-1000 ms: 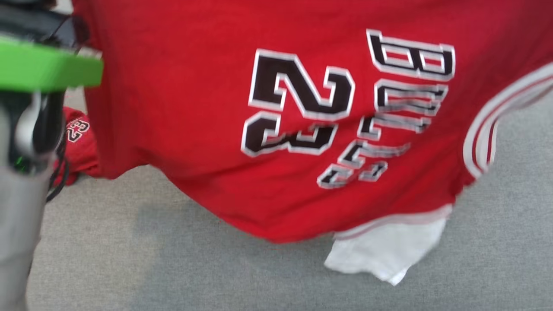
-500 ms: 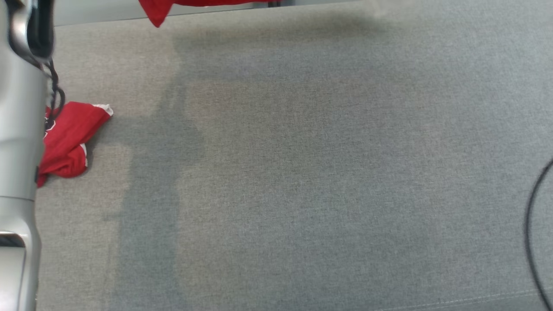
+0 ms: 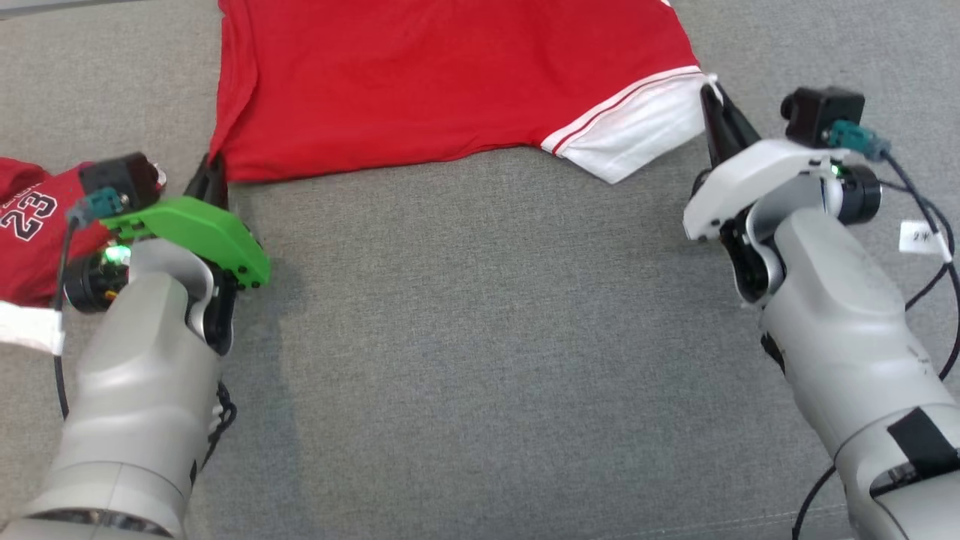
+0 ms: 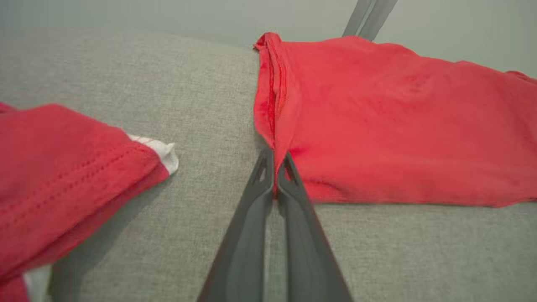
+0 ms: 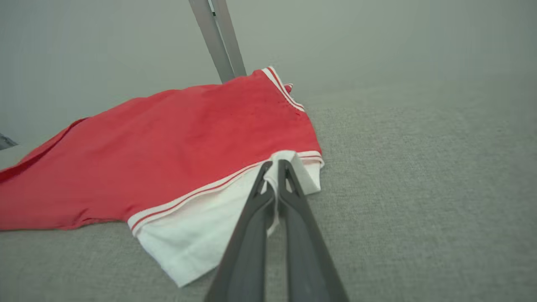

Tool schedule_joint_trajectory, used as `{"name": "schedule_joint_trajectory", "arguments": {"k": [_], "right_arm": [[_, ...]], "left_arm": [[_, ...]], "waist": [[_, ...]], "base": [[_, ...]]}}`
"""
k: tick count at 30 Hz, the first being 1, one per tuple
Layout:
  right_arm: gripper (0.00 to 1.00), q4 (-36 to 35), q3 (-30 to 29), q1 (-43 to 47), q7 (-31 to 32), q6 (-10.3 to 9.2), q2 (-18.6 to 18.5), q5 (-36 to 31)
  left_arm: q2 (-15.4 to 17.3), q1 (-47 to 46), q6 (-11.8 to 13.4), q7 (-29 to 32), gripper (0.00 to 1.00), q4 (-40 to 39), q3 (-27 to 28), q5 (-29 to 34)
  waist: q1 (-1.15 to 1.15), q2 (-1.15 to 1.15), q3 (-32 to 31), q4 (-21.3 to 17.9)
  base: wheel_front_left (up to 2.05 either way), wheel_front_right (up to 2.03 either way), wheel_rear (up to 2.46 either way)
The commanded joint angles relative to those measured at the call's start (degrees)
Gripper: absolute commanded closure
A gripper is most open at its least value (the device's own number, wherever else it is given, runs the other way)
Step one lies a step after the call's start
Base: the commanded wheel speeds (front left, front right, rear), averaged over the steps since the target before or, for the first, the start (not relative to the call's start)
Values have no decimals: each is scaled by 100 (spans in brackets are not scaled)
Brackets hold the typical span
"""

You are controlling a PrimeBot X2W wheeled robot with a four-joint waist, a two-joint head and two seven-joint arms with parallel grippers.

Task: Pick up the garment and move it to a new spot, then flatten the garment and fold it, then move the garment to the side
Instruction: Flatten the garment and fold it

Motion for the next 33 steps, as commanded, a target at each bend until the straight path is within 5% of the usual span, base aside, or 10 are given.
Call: {"name": "schedule_joint_trajectory", "arguments": {"k": [1, 8, 16, 26, 33], "right_arm": [[100, -54, 56, 282, -50, -5, -37, 116], [100, -1513, -192, 1808, -68, -5, -285, 347], [100, -3645, -777, 4067, -70, -6, -284, 87], [100, -6624, -1598, 6435, 1013, -6, 274, -492], [100, -7563, -1787, 6864, 1669, -6, 406, -604]], "left_arm": [[-9, 218, -29, -42, 100, -29, 52, -80], [245, 1475, -26, -49, 100, -1152, 505, 93], [270, 3409, 273, -51, 100, -2848, 875, 422], [729, 5656, 1396, 1115, 100, -6344, 1001, 416], [966, 6377, 1908, 2044, 100, -7906, 1048, 324]], "waist": [[0, 0, -10, 36], [0, 0, -328, 21], [0, 0, -831, 44], [0, 0, -1058, 105], [0, 0, -1041, 80]], "base": [[0, 0, 0], [0, 0, 0], [0, 0, 0], [0, 0, 0], [0, 0, 0]]}}
